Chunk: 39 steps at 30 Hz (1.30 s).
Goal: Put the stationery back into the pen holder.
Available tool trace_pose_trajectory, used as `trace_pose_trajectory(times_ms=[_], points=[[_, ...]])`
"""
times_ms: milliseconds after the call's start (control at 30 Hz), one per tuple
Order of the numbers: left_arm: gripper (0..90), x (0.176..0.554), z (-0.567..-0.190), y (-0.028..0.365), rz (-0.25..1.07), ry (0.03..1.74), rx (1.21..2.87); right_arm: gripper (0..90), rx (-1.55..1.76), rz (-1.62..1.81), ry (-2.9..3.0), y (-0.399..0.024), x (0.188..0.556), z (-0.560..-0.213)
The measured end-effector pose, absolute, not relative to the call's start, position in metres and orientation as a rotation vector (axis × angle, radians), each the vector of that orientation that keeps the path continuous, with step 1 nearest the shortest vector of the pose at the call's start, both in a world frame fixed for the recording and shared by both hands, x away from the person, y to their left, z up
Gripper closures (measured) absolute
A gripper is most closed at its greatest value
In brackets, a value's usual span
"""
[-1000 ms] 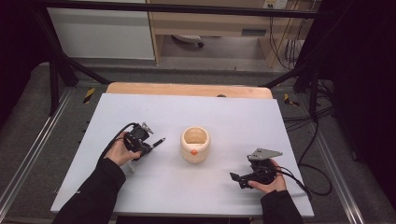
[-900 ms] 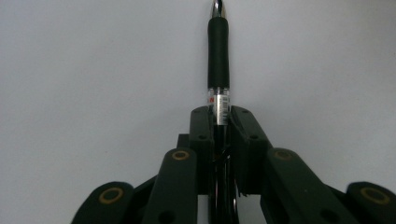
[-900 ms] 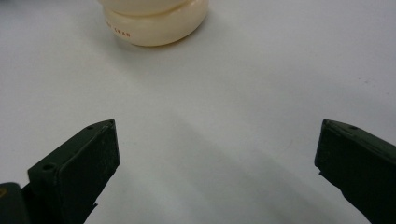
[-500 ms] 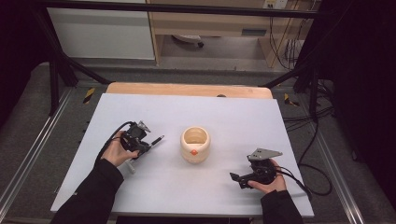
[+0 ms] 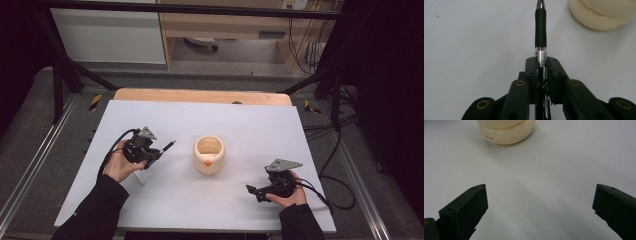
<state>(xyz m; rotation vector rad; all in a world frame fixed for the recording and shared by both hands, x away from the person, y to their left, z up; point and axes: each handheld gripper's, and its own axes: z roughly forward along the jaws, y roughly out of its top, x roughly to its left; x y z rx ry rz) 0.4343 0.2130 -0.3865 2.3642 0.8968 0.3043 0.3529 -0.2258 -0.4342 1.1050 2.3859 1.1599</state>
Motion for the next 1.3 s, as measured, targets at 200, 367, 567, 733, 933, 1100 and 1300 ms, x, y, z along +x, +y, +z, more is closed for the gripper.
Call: trace_pose_trajectory(times_ms=[200, 367, 567, 733, 933, 1100, 1300], points=[[79.5, 0.426, -0.378, 0.209, 0.323, 0.880, 2.296, 0.7, 1.105, 1.158, 2.387, -0.226, 0.353, -0.434], [79.5, 0.420, -0.370, 0.205, 0.347, 0.866, 2.225, 0.7, 1.104, 1.156, 2.390, -0.226, 0.353, -0.434], [79.5, 0.414, -0.363, 0.199, 0.363, 0.854, 2.169, 0.7, 1.099, 1.156, 2.389, -0.226, 0.353, -0.434], [79.5, 0.411, -0.357, 0.193, 0.374, 0.845, 2.116, 0.7, 1.102, 1.153, 2.390, -0.226, 0.353, -0.434], [79.5, 0.407, -0.347, 0.183, 0.380, 0.820, 2.061, 0.7, 1.102, 1.153, 2.391, -0.226, 0.353, -0.434], [79.5, 0.405, -0.338, 0.172, 0.370, 0.803, 2.026, 0.7, 1.101, 1.152, 2.391, -0.226, 0.353, -0.434], [79.5, 0.406, -0.330, 0.158, 0.362, 0.783, 1.997, 0.7, 1.097, 1.150, 2.392, -0.226, 0.353, -0.434]])
